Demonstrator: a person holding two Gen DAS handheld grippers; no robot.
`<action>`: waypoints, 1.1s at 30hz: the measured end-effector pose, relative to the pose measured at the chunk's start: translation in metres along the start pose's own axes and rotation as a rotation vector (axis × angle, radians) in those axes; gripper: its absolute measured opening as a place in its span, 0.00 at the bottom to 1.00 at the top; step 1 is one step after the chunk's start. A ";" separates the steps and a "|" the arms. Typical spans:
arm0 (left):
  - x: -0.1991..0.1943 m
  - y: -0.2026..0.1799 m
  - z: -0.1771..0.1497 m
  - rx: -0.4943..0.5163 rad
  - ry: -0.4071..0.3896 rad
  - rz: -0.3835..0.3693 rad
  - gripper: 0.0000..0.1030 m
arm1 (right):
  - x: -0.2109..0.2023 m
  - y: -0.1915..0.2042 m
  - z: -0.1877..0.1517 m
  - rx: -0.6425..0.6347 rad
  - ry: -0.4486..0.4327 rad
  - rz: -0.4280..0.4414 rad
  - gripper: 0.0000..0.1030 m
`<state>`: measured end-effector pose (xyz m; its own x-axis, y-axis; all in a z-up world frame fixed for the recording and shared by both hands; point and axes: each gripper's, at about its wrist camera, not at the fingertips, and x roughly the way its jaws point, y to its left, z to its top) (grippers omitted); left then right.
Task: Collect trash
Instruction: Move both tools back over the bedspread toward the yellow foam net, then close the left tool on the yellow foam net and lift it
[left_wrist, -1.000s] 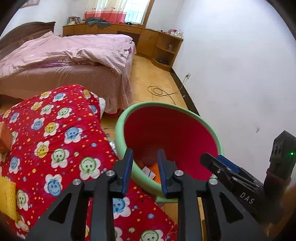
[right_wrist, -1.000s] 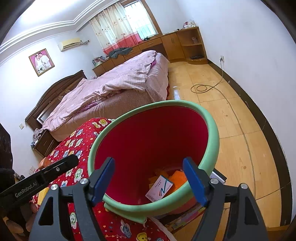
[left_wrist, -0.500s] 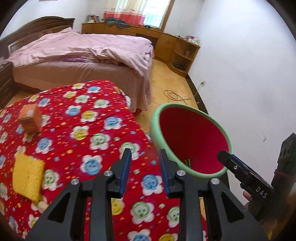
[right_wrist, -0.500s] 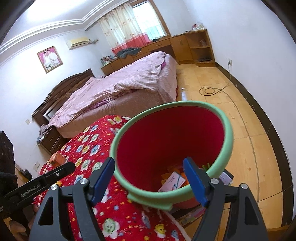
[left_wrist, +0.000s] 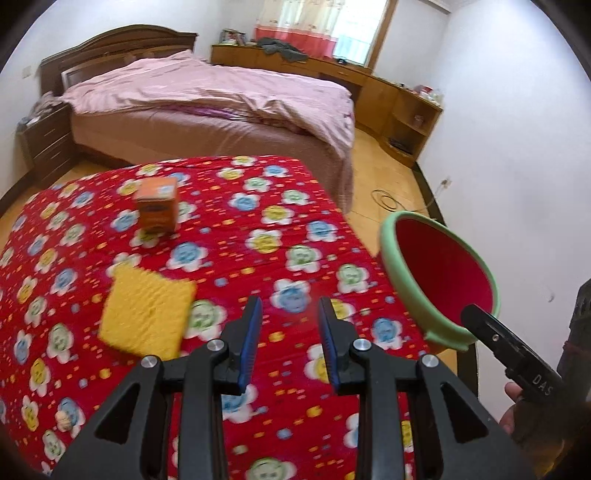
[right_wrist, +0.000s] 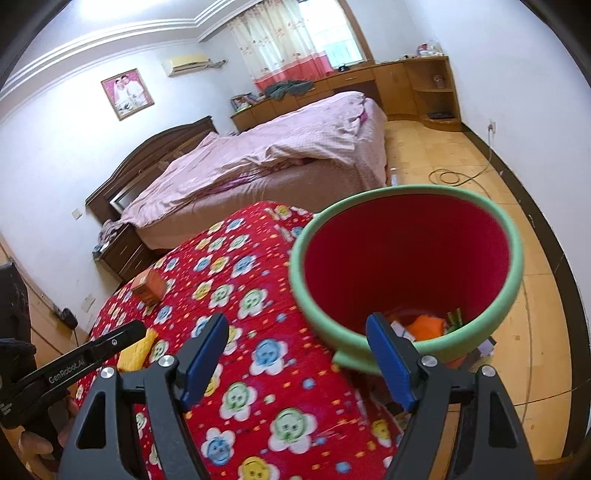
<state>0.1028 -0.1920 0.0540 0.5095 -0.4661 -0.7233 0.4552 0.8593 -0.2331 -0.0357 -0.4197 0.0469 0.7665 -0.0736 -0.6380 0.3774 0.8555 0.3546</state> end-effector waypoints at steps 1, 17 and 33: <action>-0.001 0.005 -0.001 -0.007 0.000 0.009 0.29 | 0.001 0.004 -0.002 -0.004 0.005 0.003 0.77; 0.004 0.092 -0.016 -0.144 0.037 0.143 0.40 | 0.029 0.051 -0.024 -0.076 0.096 0.036 0.78; 0.030 0.115 -0.014 -0.141 0.059 0.201 0.51 | 0.054 0.063 -0.032 -0.101 0.158 0.028 0.79</action>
<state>0.1603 -0.1043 -0.0039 0.5341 -0.2730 -0.8001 0.2402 0.9564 -0.1660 0.0123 -0.3530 0.0130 0.6821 0.0255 -0.7309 0.2967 0.9038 0.3084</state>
